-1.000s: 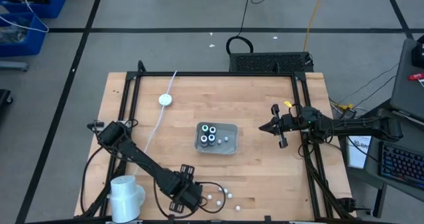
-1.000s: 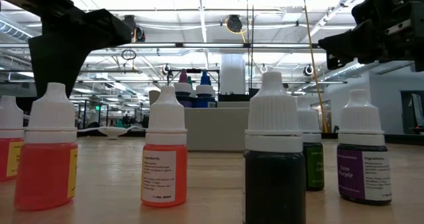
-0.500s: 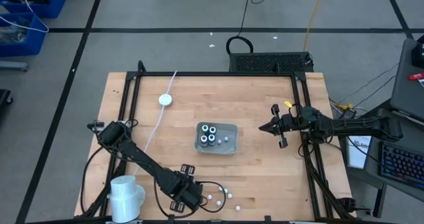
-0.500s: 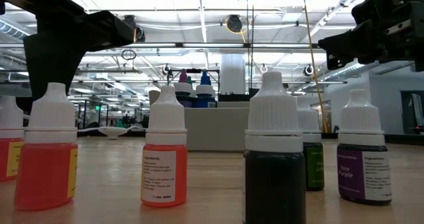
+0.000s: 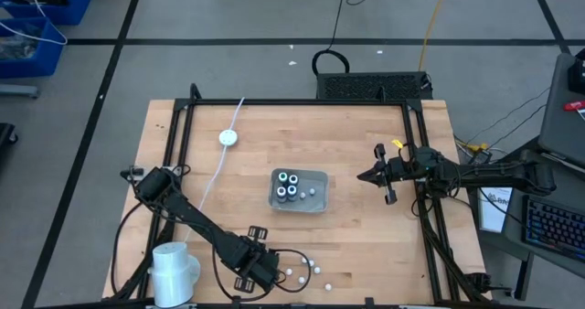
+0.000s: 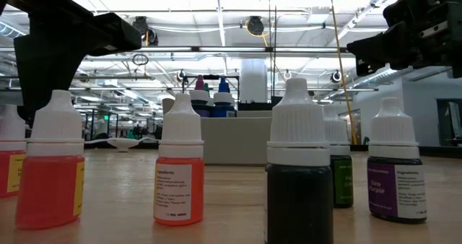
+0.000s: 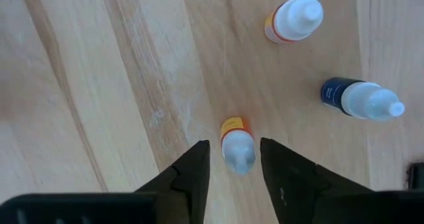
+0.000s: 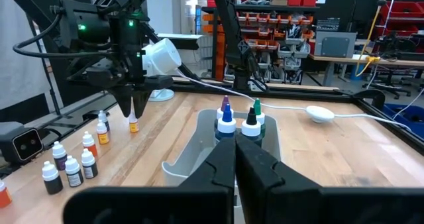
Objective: Pick & Place food coloring
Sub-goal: Put the small orange food coloring bottle into the gray container
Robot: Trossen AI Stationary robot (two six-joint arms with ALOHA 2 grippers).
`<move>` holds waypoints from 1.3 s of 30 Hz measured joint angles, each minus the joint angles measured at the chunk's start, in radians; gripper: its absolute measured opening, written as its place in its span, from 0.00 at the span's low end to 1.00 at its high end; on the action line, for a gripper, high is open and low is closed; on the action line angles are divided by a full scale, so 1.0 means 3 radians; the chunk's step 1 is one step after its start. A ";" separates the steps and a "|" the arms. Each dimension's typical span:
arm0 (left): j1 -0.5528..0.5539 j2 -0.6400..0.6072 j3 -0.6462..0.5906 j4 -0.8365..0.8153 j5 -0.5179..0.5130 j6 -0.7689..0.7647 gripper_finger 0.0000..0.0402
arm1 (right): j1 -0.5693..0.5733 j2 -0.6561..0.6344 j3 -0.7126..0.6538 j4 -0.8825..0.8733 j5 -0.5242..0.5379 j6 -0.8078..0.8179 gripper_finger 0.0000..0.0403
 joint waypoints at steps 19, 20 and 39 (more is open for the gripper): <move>0.0044 0.0000 -0.0002 0.0094 0.0079 -0.0068 0.37 | 0.0000 0.0000 0.0000 0.0000 -0.0001 0.0000 0.00; 0.0047 -0.0001 -0.0017 0.0111 0.0099 -0.0074 0.37 | 0.0000 0.0000 0.0000 0.0000 0.0000 0.0000 0.00; 0.0081 -0.0005 -0.0240 0.0196 0.0204 -0.0165 0.37 | 0.0000 -0.0001 0.0000 -0.0003 0.0000 -0.0011 0.00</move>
